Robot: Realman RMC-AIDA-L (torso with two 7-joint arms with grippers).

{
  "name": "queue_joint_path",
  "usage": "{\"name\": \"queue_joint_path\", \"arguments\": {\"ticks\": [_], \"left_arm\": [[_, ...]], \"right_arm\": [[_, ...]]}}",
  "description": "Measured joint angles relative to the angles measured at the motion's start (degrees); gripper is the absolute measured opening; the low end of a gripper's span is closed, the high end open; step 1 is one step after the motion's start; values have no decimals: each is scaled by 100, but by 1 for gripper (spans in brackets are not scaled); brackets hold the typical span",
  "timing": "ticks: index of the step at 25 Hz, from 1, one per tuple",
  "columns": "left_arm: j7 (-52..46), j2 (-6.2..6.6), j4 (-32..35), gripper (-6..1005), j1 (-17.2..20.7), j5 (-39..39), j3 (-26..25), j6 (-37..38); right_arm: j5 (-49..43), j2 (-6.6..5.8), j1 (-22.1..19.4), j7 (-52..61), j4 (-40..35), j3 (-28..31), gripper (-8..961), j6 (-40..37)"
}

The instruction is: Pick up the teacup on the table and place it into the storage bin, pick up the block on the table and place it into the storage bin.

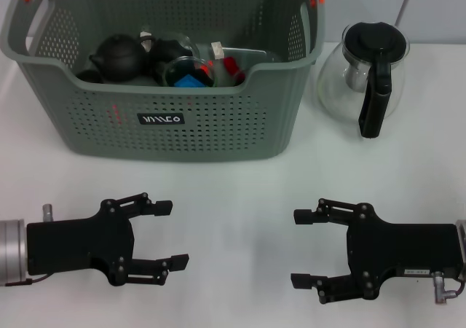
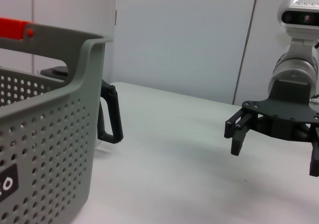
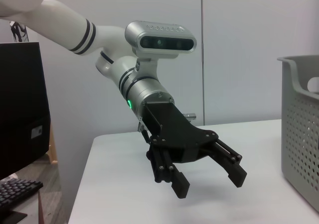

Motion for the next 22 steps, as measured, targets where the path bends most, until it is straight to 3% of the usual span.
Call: {"name": "queue_joint_path", "arguments": {"ticks": [22], "left_arm": [[12, -10, 0, 905, 5, 4, -17, 3]], "right_arm": [[-3, -9, 21, 16, 0, 14, 914, -9]]}}
